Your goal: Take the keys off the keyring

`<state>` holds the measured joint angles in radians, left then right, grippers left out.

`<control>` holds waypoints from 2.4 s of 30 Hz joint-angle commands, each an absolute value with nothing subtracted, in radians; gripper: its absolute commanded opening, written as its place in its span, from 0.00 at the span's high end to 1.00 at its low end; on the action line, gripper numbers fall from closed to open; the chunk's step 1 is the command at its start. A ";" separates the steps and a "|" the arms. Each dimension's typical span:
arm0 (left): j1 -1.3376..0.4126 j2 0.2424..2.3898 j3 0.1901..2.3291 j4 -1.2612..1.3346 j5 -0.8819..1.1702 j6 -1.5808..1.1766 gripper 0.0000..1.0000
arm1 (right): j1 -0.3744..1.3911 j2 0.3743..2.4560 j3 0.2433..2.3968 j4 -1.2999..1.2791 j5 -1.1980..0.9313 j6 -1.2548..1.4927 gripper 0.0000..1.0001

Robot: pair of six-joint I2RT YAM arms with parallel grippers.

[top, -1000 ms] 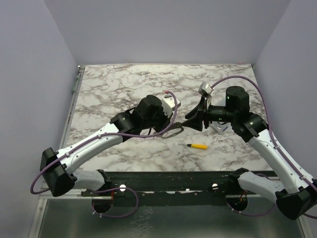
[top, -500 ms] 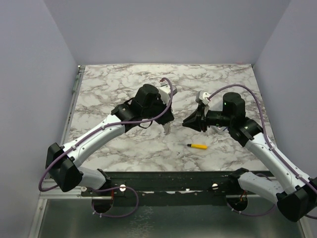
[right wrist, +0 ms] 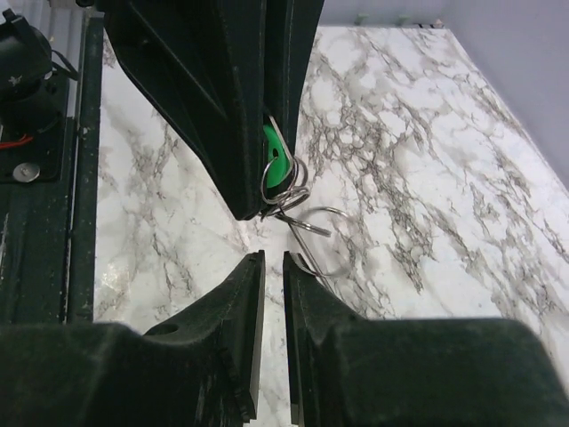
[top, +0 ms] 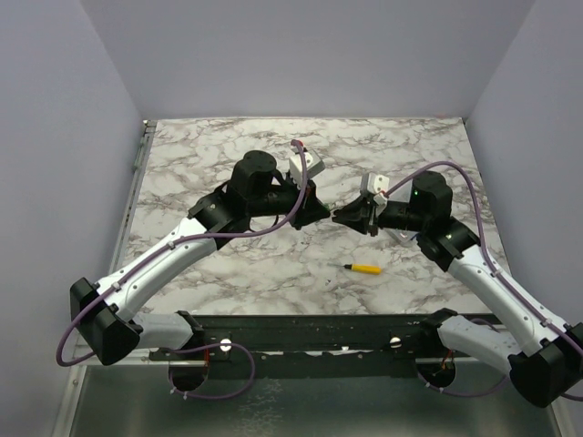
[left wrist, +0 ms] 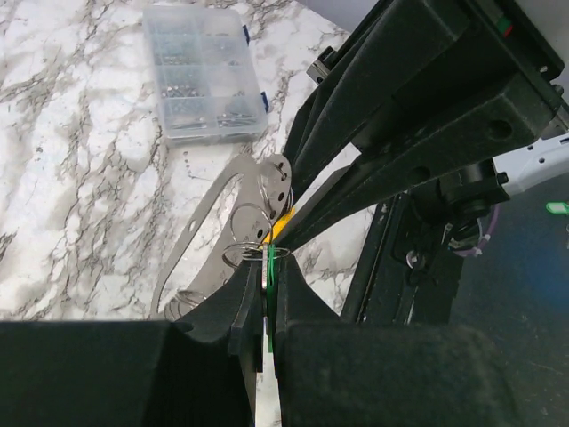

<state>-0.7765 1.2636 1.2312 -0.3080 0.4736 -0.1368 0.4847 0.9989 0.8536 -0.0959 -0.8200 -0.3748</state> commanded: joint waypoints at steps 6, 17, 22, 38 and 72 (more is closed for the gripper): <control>-0.779 1.268 1.248 -0.264 0.600 -0.126 1.00 | 0.503 0.973 0.857 -0.018 -0.847 -0.382 0.74; -0.779 1.265 1.247 -0.266 0.691 -0.063 1.00 | 0.509 0.937 0.835 -0.016 -0.877 -0.388 0.67; -0.785 1.277 1.263 -0.268 0.622 -0.089 1.00 | 0.525 0.936 0.839 -0.014 -0.898 -0.350 0.64; -0.796 1.294 1.290 -0.268 0.648 -0.092 1.00 | 0.554 0.942 0.822 -0.038 -0.933 -0.383 0.49; -0.793 1.308 1.307 -0.427 0.737 -0.056 1.00 | 0.555 0.871 0.638 0.248 -0.809 -0.298 0.64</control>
<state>-0.7856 1.3243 1.2808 -0.3920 0.6624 -0.1116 0.5503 0.8974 0.6476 0.2516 -0.8120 -0.2203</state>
